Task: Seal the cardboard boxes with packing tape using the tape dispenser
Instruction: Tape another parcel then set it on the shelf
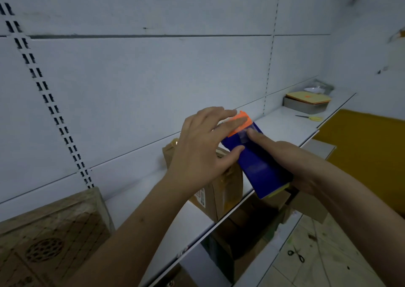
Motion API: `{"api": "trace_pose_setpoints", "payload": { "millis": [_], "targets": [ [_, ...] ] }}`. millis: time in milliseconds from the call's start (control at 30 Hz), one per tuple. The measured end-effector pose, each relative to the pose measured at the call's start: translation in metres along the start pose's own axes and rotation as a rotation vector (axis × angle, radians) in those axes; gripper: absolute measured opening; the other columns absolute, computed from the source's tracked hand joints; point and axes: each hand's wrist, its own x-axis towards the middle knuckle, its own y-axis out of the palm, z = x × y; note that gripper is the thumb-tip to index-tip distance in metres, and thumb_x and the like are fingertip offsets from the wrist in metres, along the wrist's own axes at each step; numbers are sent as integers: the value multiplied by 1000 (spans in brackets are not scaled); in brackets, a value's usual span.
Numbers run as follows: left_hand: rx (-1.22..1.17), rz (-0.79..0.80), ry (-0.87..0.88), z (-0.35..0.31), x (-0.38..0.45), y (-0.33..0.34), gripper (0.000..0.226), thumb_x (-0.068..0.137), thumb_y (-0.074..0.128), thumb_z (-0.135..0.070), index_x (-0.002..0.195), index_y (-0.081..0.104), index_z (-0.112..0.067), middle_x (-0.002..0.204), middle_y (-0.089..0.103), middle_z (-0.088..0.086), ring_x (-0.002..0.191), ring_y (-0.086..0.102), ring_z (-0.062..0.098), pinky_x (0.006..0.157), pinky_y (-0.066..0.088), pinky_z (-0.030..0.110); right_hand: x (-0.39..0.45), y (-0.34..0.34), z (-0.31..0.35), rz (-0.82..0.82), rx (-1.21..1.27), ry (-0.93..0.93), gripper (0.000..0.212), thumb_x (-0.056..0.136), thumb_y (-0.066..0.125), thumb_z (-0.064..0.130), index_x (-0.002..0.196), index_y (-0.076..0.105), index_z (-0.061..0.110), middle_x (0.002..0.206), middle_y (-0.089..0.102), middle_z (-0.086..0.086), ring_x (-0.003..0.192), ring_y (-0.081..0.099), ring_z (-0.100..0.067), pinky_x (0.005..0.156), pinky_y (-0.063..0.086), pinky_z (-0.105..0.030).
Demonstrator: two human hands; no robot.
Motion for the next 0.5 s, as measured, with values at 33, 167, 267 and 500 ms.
{"api": "trace_pose_setpoints", "payload": {
  "millis": [33,167,267,500],
  "targets": [
    [15,-33,16,2,1,2,42,90,66,-40,129,65,-24,134,60,-4,128,50,17,105,36,35,1,1,0,8,-7,1,75,57,59,75,103,64,17,91,75,-5,85,72,-26,79,58,-37],
    [-73,-163,-25,10,7,4,17,91,67,-34,104,77,-27,115,68,-6,111,57,16,92,44,31,1,6,4,55,-62,-14,83,55,50,83,103,65,17,93,75,-6,88,72,-27,90,57,-44],
    [-339,-112,-216,10,14,-3,13,91,71,-27,102,78,-24,107,71,-9,107,61,11,90,53,34,1,6,9,119,-7,-18,79,58,47,79,107,63,19,94,75,-5,89,72,-26,81,58,-39],
    [-815,-330,-1014,58,26,-28,14,86,76,-27,98,78,-20,91,76,-10,92,69,2,83,52,18,3,-3,32,270,-98,-43,64,70,63,58,115,63,13,98,75,-6,81,74,-20,61,54,-26]
  ]
}}
